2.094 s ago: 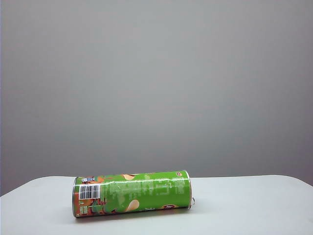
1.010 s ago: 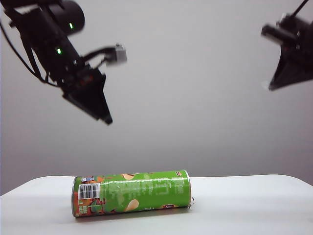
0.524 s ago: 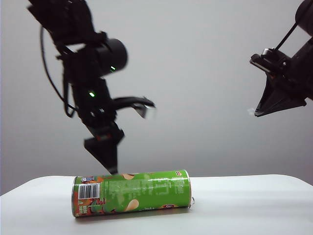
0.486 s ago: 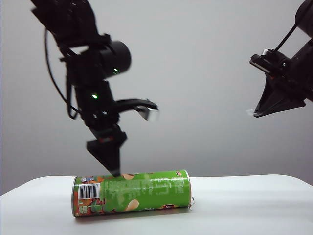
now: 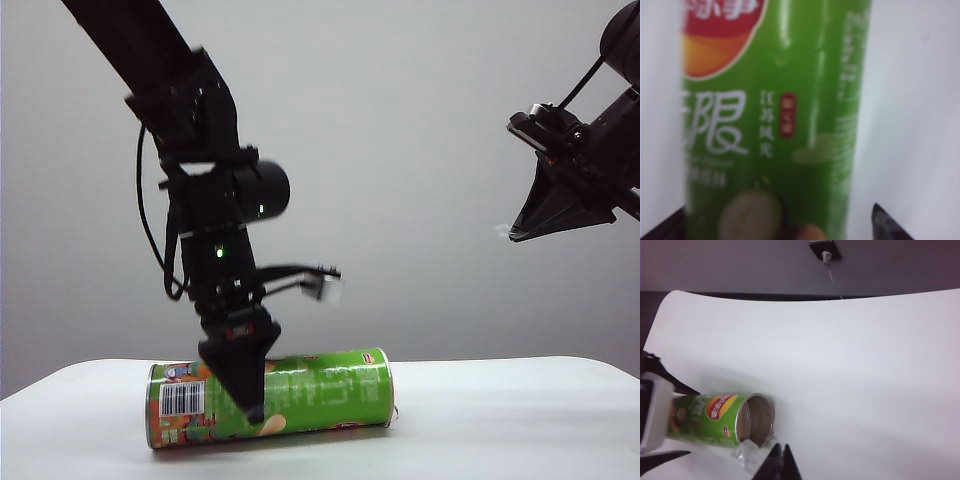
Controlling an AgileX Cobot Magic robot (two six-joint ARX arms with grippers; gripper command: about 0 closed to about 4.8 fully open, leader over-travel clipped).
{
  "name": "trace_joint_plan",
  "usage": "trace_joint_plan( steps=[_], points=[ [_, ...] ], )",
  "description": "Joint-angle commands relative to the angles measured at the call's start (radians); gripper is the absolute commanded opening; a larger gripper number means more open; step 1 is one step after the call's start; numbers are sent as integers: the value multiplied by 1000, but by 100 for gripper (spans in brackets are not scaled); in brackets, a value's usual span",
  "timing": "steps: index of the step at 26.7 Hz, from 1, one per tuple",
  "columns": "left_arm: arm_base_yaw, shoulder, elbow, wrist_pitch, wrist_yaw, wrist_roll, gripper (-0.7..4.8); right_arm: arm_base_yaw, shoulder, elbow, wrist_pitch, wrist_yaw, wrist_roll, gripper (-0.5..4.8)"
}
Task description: Pick up the green tub of chips from the desk, pull out the transparent container with the chips inside partially, and then place the chips back on the desk.
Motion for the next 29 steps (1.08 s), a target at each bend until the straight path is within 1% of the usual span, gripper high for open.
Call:
trace_joint_plan(
  steps=[1,8,9,12,14,15,17,18,19,22,23,26,28,29],
  points=[
    [0,35,6,-11,9,-4,479,0,-1,2,13,-5,-7,0],
    [-2,48,7,51,-8,-19,479,0,0,2,13,-2,-9,0],
    [-2,48,8,49,-8,-18,431,0,0,2,13,-2,-9,0],
    [-2,48,8,49,-11,-15,346,0,0,2,13,-2,-9,0],
    [-2,48,8,49,-11,-14,270,0,0,2,13,-2,-9,0],
    [-2,48,8,47,-14,-14,256,0,0,2,13,-2,-9,0],
    [-2,41,26,-11,-17,35,256,-1,0,2,9,-4,-9,0],
    [-2,27,51,-77,-13,85,256,-4,0,3,-1,-30,-7,0],
    [-2,14,62,-100,-13,100,256,-7,0,3,-3,-53,-2,0],
    [-2,-40,80,-121,-8,121,256,-27,-1,3,-2,-187,56,1],
    [-2,-62,80,-121,-10,124,256,-39,-2,3,-2,-243,82,8],
    [-2,-138,80,-127,-6,153,256,-79,-4,3,-2,-386,135,63],
    [-2,-188,80,-138,-3,171,259,-105,-5,3,0,-479,164,64],
    [-2,-209,80,-145,20,180,259,-118,-5,3,4,-546,176,64]
  ],
)
